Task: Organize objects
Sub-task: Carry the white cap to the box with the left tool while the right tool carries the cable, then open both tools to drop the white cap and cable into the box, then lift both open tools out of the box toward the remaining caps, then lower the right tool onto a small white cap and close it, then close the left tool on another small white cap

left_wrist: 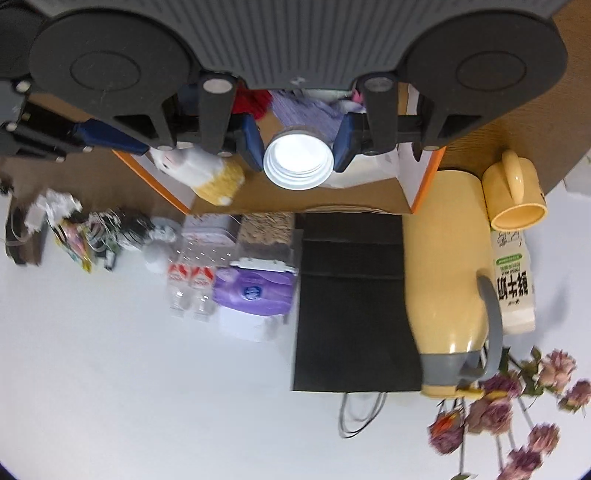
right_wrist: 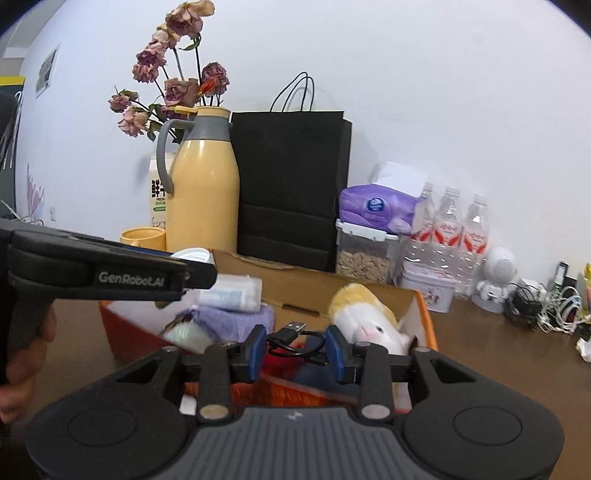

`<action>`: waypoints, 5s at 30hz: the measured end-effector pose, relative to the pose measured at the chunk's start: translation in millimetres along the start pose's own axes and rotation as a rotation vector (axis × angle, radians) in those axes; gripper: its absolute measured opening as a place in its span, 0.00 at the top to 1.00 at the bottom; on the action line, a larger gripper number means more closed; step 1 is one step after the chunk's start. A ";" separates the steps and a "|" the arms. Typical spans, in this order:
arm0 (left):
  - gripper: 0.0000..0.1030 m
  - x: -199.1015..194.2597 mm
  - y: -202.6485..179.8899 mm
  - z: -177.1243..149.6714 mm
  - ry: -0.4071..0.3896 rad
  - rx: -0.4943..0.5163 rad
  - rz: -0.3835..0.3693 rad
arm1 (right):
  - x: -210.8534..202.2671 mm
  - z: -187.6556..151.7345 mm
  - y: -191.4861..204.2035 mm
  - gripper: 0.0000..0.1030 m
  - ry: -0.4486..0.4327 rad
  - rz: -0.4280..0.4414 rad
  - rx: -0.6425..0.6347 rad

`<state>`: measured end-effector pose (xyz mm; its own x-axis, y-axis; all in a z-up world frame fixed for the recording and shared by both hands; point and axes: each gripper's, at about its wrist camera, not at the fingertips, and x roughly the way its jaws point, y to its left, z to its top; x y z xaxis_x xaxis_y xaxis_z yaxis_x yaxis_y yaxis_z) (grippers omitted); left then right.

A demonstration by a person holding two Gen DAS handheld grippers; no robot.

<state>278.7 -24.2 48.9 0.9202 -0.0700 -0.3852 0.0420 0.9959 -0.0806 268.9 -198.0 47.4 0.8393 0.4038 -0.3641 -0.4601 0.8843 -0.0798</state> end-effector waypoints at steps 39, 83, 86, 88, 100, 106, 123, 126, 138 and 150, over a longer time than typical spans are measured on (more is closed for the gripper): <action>0.00 18.2 13.3 -1.6 -0.031 -0.044 0.108 | 50.4 -1.3 -8.2 0.00 0.040 -0.053 0.062; 0.00 -49.9 44.4 -75.2 0.151 -0.036 0.150 | 1.5 -65.9 -6.5 0.00 0.249 -0.079 0.076; 0.00 -47.7 46.1 -77.3 0.162 -0.040 0.154 | 13.3 -65.0 -6.5 0.09 0.262 -0.075 0.087; 0.00 -47.9 46.7 -77.8 0.161 -0.044 0.154 | 21.7 -63.8 -6.2 0.10 0.273 -0.072 0.095; 0.00 -43.1 44.0 -82.0 0.178 -0.031 0.161 | 31.9 -62.9 -2.9 0.56 0.278 -0.038 0.135; 0.00 -40.5 44.8 -83.6 0.189 -0.034 0.163 | 30.2 -62.6 -1.6 0.73 0.271 -0.031 0.134; 0.00 -9.9 40.3 -87.0 0.266 -0.024 0.132 | -12.3 -52.6 0.3 0.73 0.085 -0.041 0.118; 0.00 -0.9 36.3 -87.7 0.293 -0.019 0.115 | -19.9 -51.5 0.1 0.73 0.060 -0.035 0.120; 0.09 11.7 24.8 -87.1 0.301 0.027 0.128 | -28.5 -50.1 4.8 0.73 0.039 -0.009 0.105; 0.72 6.6 14.8 -85.0 0.258 0.062 0.057 | -27.5 -52.0 5.9 0.73 0.046 -0.007 0.099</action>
<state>252.3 -14.8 -33.0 0.7923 -0.0182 -0.6098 0.0238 0.9997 0.0011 228.0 -216.1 8.7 0.8271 0.3885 -0.4061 -0.4215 0.9068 0.0092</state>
